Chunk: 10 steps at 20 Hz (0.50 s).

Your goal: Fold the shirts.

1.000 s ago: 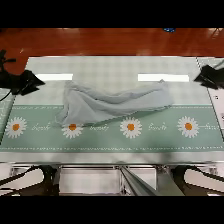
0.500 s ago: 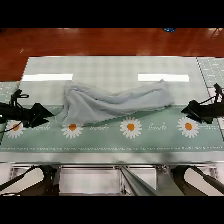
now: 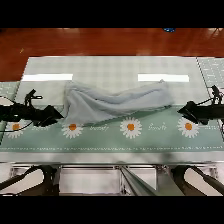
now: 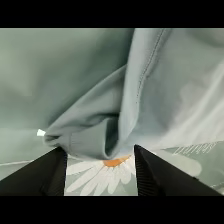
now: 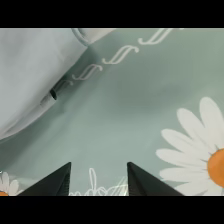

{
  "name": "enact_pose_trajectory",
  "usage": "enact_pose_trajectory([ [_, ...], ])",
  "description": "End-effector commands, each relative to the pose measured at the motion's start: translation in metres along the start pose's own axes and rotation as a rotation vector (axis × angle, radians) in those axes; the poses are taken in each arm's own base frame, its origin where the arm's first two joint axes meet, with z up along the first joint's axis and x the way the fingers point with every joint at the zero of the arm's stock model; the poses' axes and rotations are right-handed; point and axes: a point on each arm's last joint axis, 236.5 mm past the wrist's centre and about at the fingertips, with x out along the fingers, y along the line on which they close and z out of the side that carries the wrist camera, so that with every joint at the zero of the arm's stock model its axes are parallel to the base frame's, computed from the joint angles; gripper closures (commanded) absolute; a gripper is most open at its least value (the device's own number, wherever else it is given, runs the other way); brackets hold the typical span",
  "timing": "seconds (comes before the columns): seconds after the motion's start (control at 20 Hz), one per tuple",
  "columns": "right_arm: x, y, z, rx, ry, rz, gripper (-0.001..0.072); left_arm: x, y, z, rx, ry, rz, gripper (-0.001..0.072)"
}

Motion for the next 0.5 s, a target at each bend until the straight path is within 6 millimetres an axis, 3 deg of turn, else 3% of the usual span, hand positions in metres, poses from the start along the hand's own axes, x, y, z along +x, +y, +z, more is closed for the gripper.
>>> enact_pose_trajectory([
  [0.0,0.000,0.003,0.006,0.005,-0.028,0.015,0.0304,0.018,-0.002,-0.004,-0.017,0.040,0.016,0.0200],
  [0.05,0.000,0.003,0.008,0.005,-0.037,0.014,0.0304,0.020,0.000,-0.005,-0.030,0.049,0.016,0.0202],
  [0.1,0.000,0.003,0.011,0.005,-0.046,0.012,0.0303,0.022,0.000,-0.006,-0.033,0.055,0.017,0.0259],
  [0.2,0.000,0.002,0.014,0.006,-0.058,0.009,0.0304,0.023,0.001,-0.005,-0.034,0.052,0.019,0.0479],
  [0.3,0.004,0.002,0.014,0.013,-0.052,0.013,0.0304,0.024,0.000,0.001,-0.041,0.028,0.014,0.0494],
  [0.4,0.011,0.001,0.012,0.032,-0.028,0.025,0.0304,0.024,-0.001,0.004,-0.044,0.022,0.006,0.0686],
  [0.45,0.015,0.000,0.011,0.044,-0.015,0.032,0.0304,0.023,-0.002,0.007,-0.041,0.019,0.006,0.0687],
])
